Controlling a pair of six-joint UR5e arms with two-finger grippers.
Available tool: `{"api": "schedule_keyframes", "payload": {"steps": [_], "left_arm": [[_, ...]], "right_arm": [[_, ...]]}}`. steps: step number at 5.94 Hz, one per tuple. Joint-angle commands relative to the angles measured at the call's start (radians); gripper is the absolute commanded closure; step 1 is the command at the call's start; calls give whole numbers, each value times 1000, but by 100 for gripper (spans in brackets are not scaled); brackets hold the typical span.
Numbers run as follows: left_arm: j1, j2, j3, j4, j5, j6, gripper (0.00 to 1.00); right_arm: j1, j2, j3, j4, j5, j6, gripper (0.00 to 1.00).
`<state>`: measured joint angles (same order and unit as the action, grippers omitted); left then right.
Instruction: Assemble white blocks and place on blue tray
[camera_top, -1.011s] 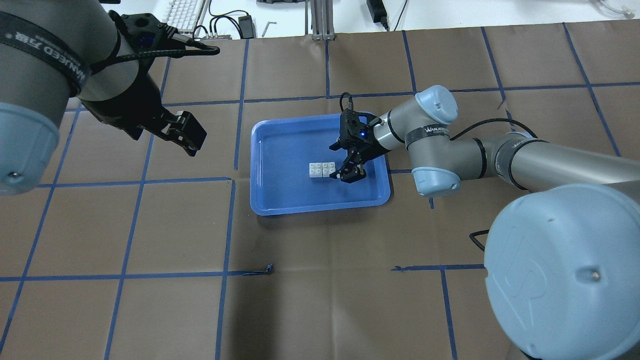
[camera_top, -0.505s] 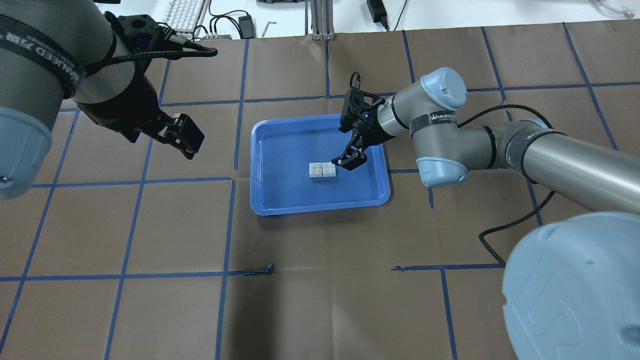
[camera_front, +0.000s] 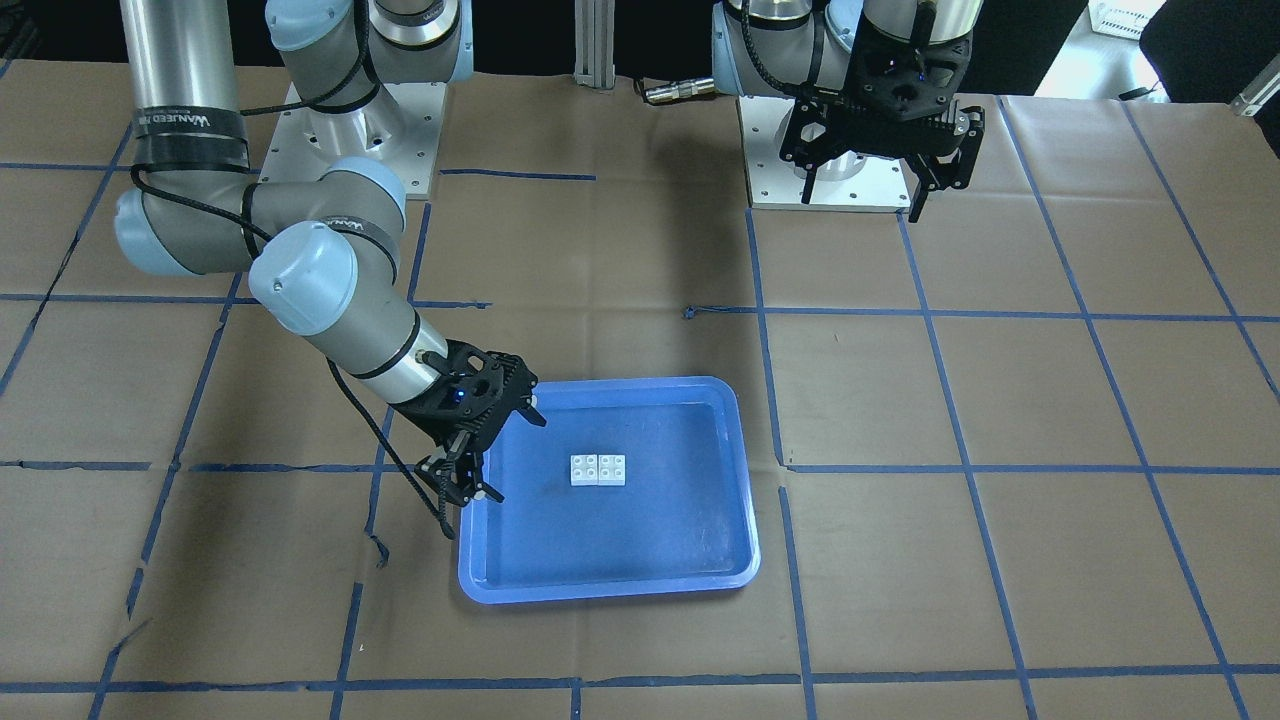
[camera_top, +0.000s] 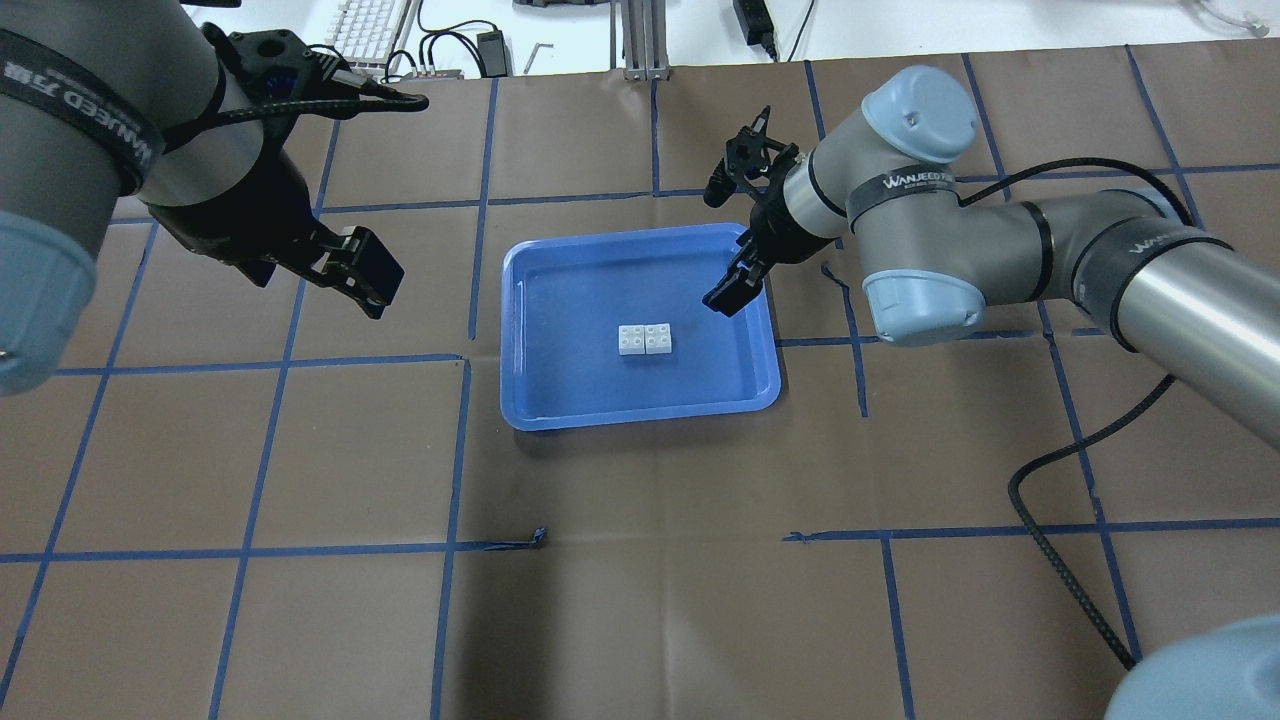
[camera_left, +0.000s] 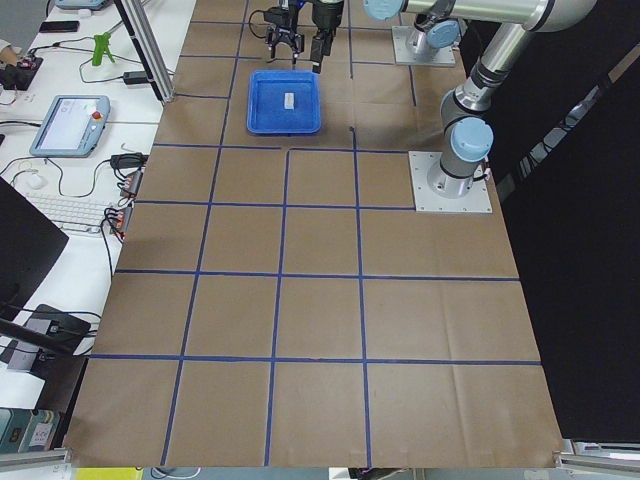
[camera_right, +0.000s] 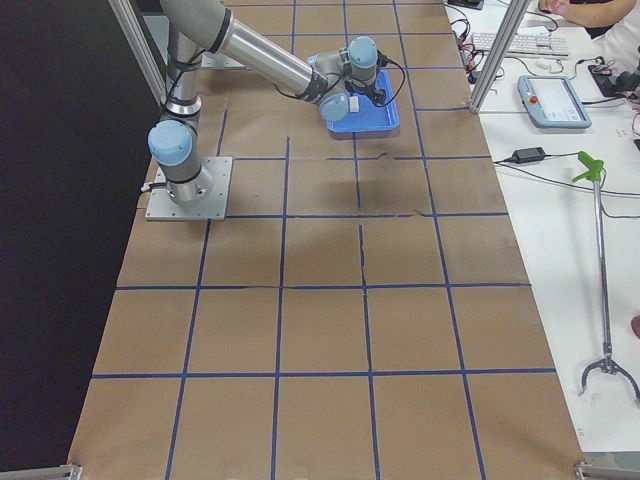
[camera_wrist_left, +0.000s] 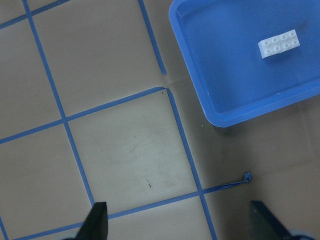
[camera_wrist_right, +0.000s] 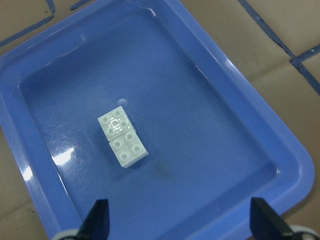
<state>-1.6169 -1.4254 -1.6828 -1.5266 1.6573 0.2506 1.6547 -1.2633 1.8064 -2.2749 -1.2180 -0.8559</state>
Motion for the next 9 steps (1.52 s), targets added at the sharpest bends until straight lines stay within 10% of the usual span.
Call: {"api": "schedule_keyframes", "payload": {"steps": [1,5,9], "left_arm": [[24,2,2,2,-7,-49,1],[51,-15,9,-39,-91,-292,1],[63,-21,11,-59,-79,-292,1]], "right_arm": [[-7,-45,-158,297,-169,197,0],[-68,-194,-306,736,-365,724,0],[-65,-281,-302,764,-353,810,0]]}}
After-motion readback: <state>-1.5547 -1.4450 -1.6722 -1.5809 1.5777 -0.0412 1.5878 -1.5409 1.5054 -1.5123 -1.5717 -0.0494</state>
